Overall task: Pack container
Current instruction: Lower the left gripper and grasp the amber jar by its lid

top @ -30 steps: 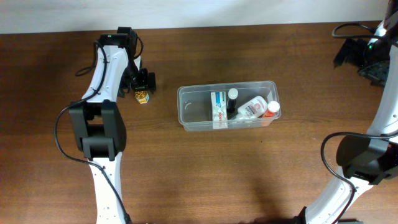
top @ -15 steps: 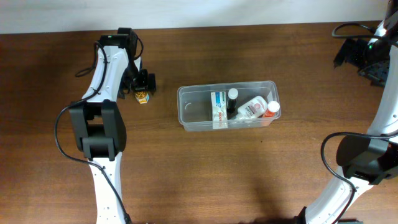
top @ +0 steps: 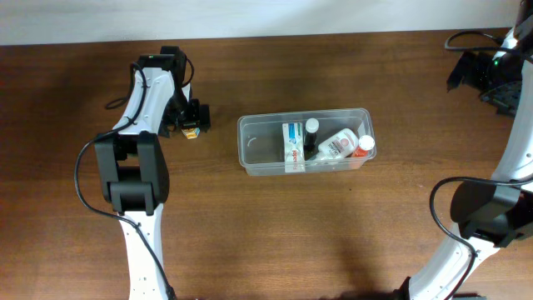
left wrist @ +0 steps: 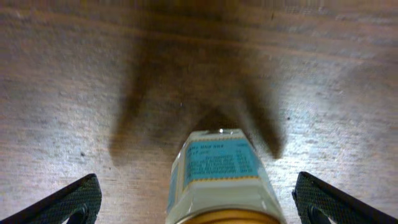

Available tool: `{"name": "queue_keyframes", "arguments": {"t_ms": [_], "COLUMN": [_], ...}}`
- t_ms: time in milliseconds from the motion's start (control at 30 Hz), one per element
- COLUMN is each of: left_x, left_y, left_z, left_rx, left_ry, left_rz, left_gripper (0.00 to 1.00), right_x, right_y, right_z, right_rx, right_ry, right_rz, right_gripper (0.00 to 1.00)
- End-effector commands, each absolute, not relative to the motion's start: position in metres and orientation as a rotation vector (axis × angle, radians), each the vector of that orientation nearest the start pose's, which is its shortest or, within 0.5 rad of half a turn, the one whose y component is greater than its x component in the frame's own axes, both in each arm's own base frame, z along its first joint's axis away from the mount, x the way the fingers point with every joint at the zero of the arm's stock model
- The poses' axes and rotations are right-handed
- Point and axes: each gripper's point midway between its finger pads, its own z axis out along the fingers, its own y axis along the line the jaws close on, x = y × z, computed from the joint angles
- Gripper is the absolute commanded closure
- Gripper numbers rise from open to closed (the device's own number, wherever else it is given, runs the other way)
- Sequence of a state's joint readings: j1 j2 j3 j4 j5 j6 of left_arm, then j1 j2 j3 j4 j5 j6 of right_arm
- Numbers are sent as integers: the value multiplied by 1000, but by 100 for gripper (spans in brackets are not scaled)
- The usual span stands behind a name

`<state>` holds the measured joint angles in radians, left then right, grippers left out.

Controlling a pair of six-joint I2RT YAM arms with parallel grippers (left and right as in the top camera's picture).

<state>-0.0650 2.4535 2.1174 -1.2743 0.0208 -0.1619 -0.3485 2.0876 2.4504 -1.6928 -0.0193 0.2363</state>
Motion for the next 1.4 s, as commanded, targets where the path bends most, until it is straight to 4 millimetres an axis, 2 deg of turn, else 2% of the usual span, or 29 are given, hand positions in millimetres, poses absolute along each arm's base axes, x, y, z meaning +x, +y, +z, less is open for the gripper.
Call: {"name": "queue_keyframes", "arguments": {"t_ms": [0,433,600,633,833,1200,1267,1367], "left_x": [466,466,465,465,467,473,472,471], "left_y": [-33,-33,-33,-33,-33,-34,-34,-34], "left_z": [16,16,16,16,16,16,16,16], "left_rx": [-164,-165,-165,-165,-164,-163,-163,-163], "left_ry": [3163,3160,3167,3167,3160,3135,3136,3140], "left_rz": [-12,-13,-11,-11,-12,-17,-17,-16], "left_gripper": [1,2,11,15,22,23,28,30], "right_x": [388,388,388,388,388,388,388,388], "right_y": [-140,-140,-140,-140,-140,-140,-140,-140], "right_z": [255,255,255,255,255,255,255,255], "right_rx": [848,848,848,848,848,848,848,848], "right_ry": [2758,2758,2758,2758,2758,2758,2758,2758], "right_rz": [5,5,5,5,5,5,5,5], "right_gripper": [2,2,2,2,2,2,2,2]}}
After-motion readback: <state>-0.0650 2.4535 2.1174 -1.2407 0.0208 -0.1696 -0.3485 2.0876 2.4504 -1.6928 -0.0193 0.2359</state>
